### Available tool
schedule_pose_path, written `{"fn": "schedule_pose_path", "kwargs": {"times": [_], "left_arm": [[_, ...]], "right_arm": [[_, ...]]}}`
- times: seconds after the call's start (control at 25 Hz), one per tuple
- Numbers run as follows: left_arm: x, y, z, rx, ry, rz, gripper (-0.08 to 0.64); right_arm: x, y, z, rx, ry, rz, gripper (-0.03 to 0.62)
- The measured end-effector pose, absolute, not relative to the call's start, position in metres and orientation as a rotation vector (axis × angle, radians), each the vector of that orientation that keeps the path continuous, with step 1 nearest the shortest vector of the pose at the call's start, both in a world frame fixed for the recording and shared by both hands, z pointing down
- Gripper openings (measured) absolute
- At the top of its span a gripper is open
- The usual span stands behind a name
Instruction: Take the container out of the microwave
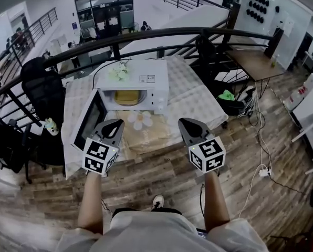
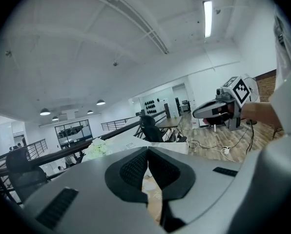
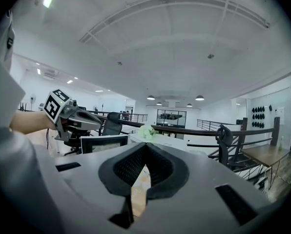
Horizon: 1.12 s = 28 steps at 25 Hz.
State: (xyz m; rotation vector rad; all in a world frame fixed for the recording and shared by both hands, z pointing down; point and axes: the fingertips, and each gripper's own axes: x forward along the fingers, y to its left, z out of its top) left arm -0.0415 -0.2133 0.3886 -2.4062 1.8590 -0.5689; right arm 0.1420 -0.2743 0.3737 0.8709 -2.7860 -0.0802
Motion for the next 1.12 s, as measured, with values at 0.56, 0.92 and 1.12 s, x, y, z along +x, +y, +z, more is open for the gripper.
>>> {"fn": "schedule_pose_path", "kwargs": {"times": [0.56, 0.92, 1.12], "left_arm": [[-0.063, -0.292, 0.417, -2.399, 1.872, -0.690, 0.017], [-0.099, -0.369, 0.474, -2.562, 1.747, -0.769, 0.018], [-0.121, -0.406, 0.515, -2.626, 1.660, -0.876, 0.031]], "right_arm": [[0.135, -0.327, 0.400, 0.859, -2.763, 0.002, 0.011], [0.108, -0.356, 0.424, 0.985, -2.694, 0.063, 0.012], [0.079, -0.374, 0.441, 1.036, -2.653, 0.119, 0.012]]}}
